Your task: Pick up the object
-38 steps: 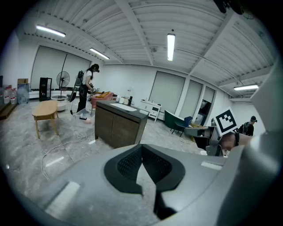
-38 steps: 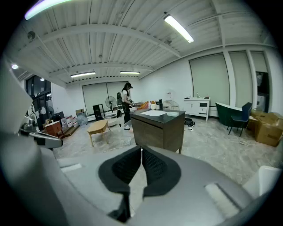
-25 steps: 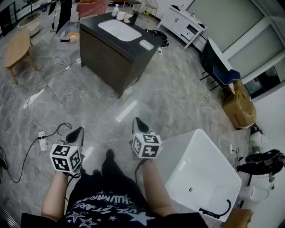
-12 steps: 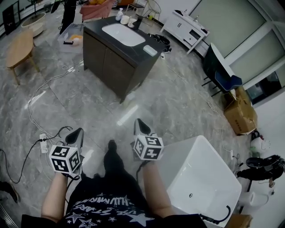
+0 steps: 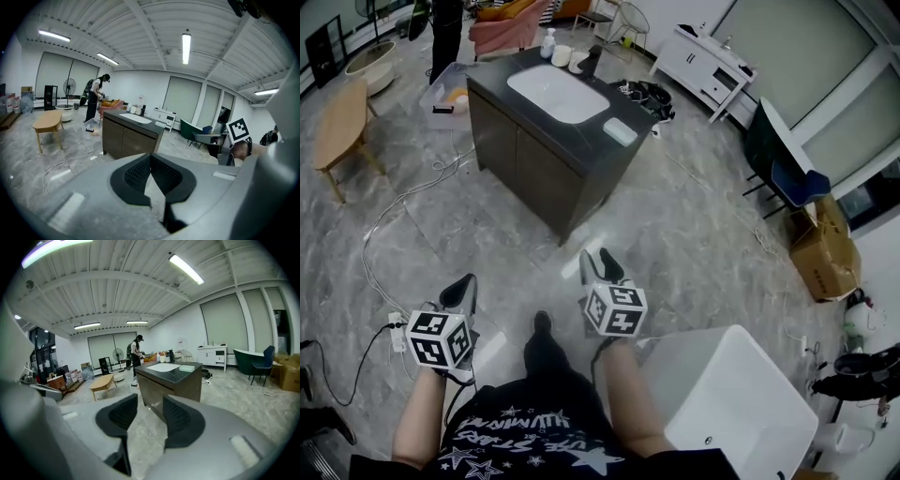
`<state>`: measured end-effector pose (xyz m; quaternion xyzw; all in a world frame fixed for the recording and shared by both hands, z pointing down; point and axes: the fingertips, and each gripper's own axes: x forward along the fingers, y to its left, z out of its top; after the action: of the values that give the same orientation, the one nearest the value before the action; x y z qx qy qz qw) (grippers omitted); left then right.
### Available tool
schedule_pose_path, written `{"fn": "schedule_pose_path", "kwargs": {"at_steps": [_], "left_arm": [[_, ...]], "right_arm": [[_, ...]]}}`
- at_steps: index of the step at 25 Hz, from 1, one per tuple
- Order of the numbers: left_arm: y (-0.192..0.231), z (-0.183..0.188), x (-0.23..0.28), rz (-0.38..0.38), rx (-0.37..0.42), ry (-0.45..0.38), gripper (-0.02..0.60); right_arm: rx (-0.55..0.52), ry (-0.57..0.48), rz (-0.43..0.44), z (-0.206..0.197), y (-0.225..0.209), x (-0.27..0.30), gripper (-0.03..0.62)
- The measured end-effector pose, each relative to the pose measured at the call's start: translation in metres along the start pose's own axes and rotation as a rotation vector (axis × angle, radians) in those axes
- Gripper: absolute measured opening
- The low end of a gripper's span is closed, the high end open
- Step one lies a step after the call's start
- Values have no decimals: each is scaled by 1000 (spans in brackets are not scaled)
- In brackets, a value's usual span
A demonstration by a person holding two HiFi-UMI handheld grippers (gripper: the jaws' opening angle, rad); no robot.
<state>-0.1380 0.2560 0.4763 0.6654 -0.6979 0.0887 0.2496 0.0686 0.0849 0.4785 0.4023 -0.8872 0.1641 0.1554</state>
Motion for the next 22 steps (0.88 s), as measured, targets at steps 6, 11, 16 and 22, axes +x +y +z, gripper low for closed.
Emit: {"fn": "schedule_pose_path", "kwargs": {"at_steps": [6, 11, 16, 22], "left_arm": [[-8, 51, 85, -10, 18, 1, 8], [-20, 81, 145, -29, 35, 2, 8], [-30, 101, 189, -46, 50, -10, 8], [-32, 118, 220, -53, 67, -10, 8]], "right_arm": [[20, -4, 10, 43, -56, 70, 179], [33, -3, 9, 65, -96, 109, 179], [42, -16, -6, 82, -131, 136, 179], [53, -18, -21, 93, -156, 154, 179]]}}
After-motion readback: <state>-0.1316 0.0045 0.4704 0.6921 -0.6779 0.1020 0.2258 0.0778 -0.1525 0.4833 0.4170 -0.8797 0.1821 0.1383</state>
